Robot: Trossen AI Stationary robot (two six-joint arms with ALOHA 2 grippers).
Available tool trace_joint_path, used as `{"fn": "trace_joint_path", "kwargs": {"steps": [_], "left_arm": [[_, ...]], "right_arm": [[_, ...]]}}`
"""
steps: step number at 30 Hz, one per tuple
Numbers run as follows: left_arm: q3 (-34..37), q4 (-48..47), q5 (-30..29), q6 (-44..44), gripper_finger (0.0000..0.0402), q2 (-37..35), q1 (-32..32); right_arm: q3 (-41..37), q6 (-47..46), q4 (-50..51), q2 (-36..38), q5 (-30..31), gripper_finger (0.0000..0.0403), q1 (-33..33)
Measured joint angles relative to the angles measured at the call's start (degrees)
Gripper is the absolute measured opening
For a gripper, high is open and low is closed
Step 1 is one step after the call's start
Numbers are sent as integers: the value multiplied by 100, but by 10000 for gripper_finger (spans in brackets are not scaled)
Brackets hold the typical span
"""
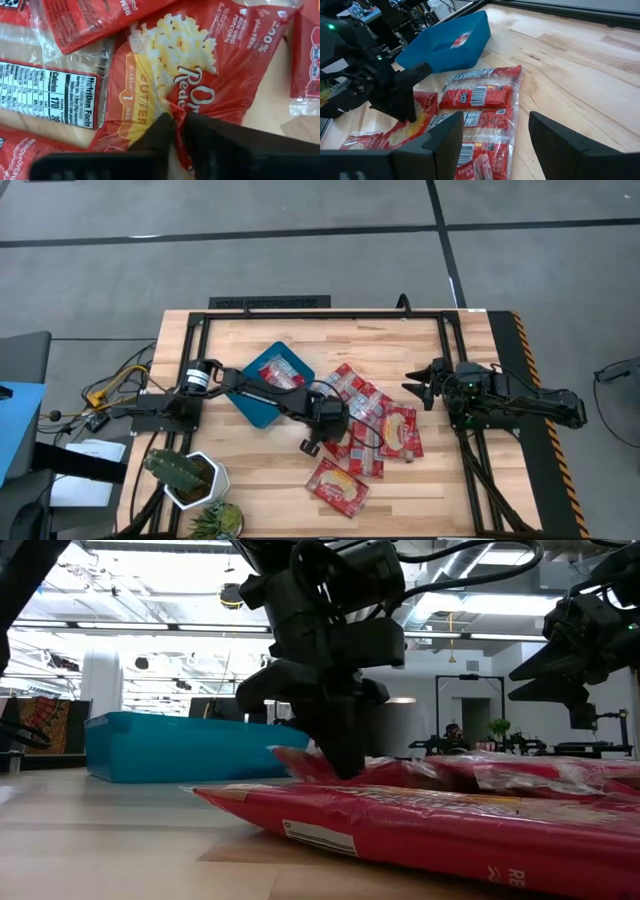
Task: Sort popcorn bags into baskets
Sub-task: Put the red popcorn bag into the blue bin
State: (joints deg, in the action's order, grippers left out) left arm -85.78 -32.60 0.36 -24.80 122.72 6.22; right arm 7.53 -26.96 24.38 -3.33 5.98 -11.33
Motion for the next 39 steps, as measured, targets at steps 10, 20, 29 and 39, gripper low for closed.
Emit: {"fn": "trace_joint_path", "kwargs": {"steps": [10, 20, 29, 39], "left_arm": [[-601, -456, -22, 668, 0, 70, 69], [-1777, -1320, -268, 757, 1, 63, 87], [-2601, -2117, -573, 819, 0, 46, 89], [-2651, -3068, -33, 2901, 0, 37, -212]], "right_arm": [[0, -2, 0, 0, 7, 249, 0], [0, 0, 2, 0, 11, 249, 0], [0, 50, 2, 0, 11, 249, 0], [0, 197, 4, 0, 9, 249, 0]]}}
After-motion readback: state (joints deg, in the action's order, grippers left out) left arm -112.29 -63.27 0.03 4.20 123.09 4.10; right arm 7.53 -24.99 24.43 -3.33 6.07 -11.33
